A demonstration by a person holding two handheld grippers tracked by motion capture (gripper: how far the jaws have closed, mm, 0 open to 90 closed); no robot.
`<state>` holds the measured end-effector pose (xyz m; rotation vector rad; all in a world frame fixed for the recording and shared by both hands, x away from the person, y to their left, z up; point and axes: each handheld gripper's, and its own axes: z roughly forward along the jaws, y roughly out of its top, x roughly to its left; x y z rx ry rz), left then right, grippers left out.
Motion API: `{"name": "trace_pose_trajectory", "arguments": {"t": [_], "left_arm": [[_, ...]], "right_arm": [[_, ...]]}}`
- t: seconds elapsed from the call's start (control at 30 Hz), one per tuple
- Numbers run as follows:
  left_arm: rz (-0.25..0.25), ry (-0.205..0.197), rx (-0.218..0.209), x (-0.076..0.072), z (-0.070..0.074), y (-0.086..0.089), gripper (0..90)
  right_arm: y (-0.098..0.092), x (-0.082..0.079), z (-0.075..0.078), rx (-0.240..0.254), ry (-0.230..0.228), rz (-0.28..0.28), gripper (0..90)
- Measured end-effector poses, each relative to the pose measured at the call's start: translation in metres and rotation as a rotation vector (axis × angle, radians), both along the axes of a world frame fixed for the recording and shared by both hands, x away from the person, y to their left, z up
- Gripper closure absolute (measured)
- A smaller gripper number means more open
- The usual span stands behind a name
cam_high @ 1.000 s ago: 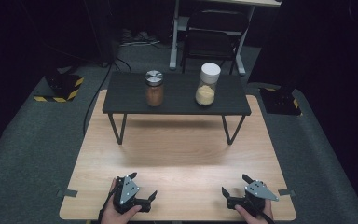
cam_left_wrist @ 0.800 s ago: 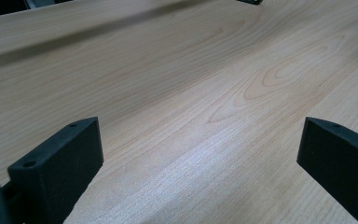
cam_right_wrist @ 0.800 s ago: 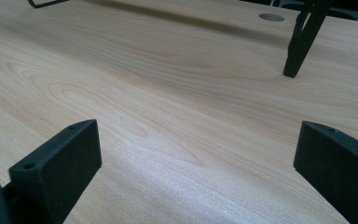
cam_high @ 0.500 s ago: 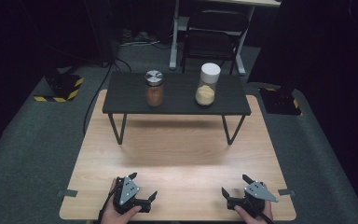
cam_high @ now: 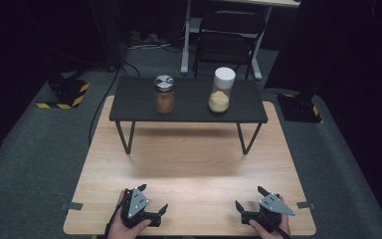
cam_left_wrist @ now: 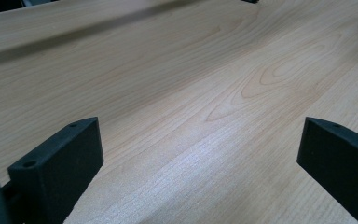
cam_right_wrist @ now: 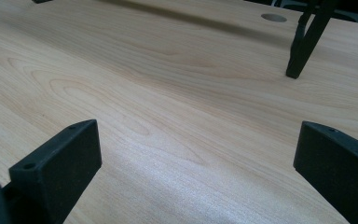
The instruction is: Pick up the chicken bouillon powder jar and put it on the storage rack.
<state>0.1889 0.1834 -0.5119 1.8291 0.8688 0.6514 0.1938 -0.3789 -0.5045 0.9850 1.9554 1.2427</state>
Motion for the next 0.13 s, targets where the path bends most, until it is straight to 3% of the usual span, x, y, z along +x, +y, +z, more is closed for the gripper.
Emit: {"name": "trace_pose_trajectory", "arguments": {"t": [0.13], "left_arm": [[0.001, -0.002, -0.002, -0.0002, -0.0003, -0.0001, 0.5]], "right_arm": [[-0.0012, -0.0006, 0.0002, 0.003, 0.003, 0.002, 0.5]]}}
